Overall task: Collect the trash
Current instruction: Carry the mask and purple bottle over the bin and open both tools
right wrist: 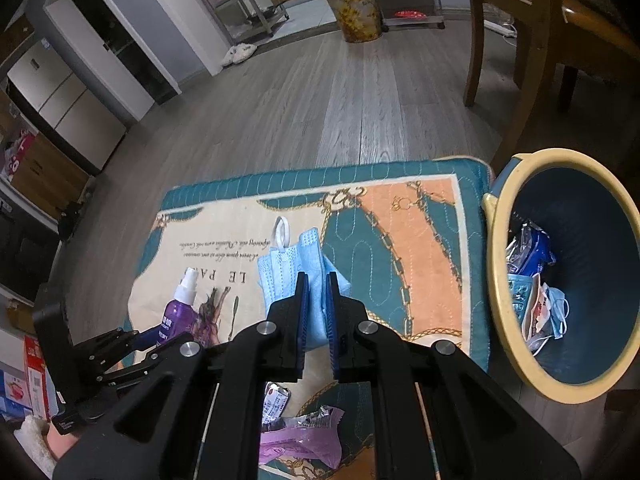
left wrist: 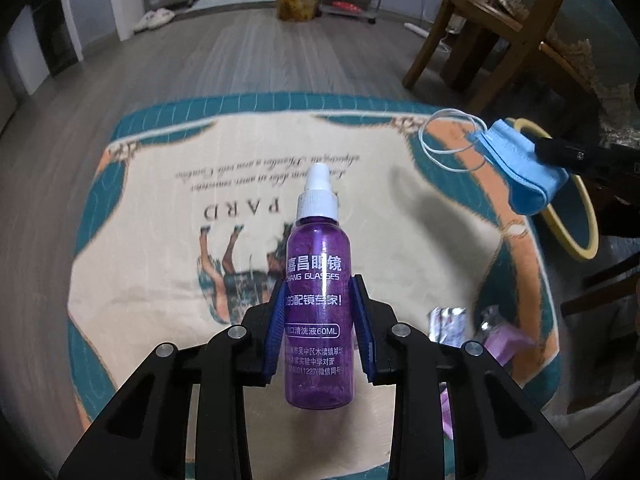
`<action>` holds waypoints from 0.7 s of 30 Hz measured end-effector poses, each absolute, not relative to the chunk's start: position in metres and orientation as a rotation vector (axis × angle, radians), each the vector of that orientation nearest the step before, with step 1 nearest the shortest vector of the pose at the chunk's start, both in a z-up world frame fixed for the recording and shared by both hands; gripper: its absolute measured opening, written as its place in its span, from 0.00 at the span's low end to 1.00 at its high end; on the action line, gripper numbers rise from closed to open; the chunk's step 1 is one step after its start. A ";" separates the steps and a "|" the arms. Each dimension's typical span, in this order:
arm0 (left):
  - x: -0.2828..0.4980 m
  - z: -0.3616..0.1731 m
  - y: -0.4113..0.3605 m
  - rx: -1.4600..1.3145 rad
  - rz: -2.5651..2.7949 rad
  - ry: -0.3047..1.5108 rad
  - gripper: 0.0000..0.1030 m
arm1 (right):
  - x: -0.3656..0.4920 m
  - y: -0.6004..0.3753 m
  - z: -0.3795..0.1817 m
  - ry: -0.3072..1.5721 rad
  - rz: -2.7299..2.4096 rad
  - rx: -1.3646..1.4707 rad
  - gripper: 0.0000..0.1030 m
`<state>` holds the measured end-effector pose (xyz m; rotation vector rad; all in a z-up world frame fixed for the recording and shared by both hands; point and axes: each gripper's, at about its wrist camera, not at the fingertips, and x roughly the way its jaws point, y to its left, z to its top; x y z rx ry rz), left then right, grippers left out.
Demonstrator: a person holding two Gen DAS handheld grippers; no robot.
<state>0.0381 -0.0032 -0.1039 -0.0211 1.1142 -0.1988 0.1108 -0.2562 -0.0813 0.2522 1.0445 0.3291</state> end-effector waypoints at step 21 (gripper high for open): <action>0.061 -0.040 -0.163 0.140 -0.352 0.921 0.33 | 0.099 -0.422 -0.049 0.891 0.154 0.401 0.08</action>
